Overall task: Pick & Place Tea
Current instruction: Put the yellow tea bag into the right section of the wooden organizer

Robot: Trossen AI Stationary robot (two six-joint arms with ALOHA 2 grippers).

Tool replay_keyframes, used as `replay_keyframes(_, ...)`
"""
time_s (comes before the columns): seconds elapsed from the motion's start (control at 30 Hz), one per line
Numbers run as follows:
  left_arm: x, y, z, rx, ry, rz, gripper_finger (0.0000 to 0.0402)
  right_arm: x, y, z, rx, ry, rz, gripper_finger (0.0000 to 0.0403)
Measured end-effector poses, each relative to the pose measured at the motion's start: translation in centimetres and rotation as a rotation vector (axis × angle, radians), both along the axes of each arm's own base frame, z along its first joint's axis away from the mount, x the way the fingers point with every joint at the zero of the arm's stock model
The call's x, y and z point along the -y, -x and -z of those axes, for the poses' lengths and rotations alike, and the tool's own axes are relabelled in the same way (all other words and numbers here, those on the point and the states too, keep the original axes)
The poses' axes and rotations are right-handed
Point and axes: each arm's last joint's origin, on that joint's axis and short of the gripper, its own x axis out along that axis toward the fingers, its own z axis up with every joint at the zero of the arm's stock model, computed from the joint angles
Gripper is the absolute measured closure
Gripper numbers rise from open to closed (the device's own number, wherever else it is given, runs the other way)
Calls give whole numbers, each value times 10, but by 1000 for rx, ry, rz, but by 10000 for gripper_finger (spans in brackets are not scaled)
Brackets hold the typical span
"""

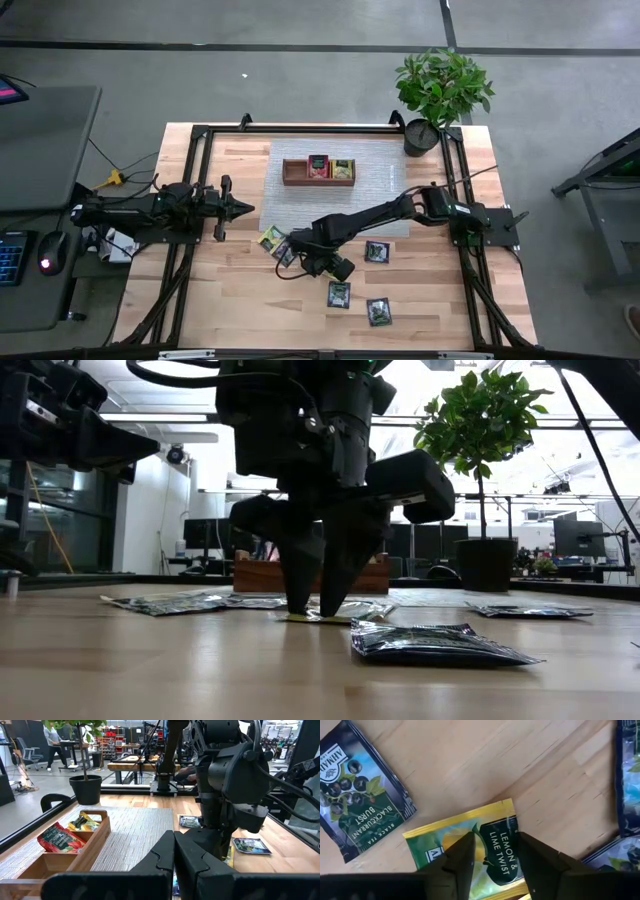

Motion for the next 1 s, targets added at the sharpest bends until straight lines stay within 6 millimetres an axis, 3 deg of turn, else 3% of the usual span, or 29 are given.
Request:
replay_keyframes(0.4,0,0,0,0,0,0,401,-1,-1,0,-1,-11,70,393)
replay_keyframes(0.73,0,0,0,0,0,0,401,2,-5,-19,113,95,171,402)
replay_keyframes(1.0,0,0,0,0,0,0,401,12,-2,-56,238,272,365,402)
